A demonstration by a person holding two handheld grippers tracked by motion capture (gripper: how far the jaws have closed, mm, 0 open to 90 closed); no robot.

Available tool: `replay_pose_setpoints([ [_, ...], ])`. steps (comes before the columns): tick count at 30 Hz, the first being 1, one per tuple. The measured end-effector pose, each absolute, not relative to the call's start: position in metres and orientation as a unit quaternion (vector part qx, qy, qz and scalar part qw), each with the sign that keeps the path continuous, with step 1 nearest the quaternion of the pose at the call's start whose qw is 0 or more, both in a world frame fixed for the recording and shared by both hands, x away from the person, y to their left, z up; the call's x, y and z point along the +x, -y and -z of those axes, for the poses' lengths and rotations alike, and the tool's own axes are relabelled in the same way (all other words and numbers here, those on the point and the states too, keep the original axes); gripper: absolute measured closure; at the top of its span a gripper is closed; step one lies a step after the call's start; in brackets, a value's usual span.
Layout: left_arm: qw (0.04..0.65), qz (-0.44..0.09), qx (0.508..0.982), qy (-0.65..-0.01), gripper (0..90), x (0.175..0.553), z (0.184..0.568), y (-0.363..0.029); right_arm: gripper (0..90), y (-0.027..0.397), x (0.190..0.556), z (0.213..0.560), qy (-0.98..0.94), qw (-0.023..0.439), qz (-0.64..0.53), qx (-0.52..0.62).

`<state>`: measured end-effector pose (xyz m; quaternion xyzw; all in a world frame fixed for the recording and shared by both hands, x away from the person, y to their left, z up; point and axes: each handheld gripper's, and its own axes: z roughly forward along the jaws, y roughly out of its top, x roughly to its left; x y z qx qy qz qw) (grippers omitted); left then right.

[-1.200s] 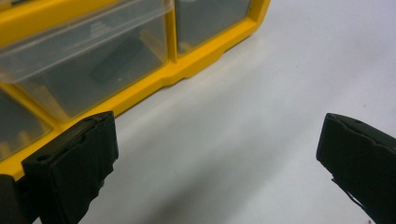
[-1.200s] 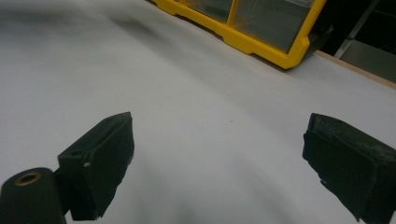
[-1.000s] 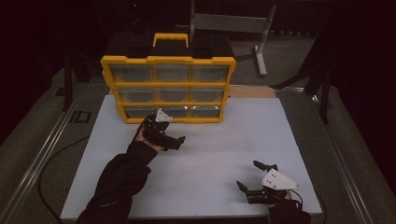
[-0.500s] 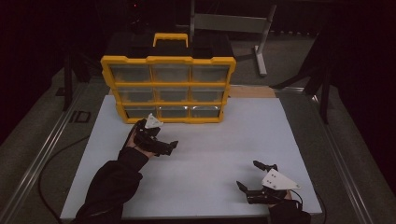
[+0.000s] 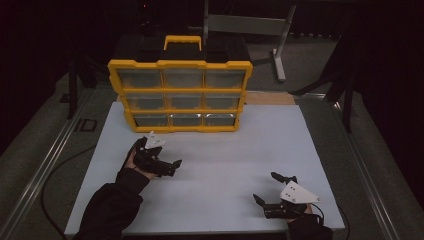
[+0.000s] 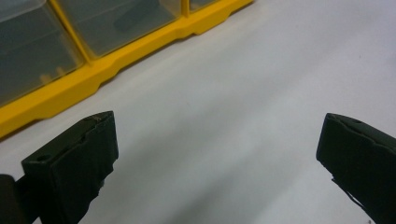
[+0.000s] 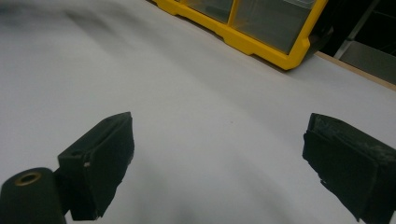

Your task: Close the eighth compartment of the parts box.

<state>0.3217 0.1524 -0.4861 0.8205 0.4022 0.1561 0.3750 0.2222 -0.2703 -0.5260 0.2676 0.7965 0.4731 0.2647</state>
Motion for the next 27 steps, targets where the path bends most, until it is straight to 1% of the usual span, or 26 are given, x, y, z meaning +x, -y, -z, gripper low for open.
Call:
replay_pose_setpoints([
  [27,0.383,-0.170,0.816,-0.399,0.0,0.277,0.505,-0.180,8.9,0.270,0.223,0.527,-0.798,0.267,-0.471,0.264],
])
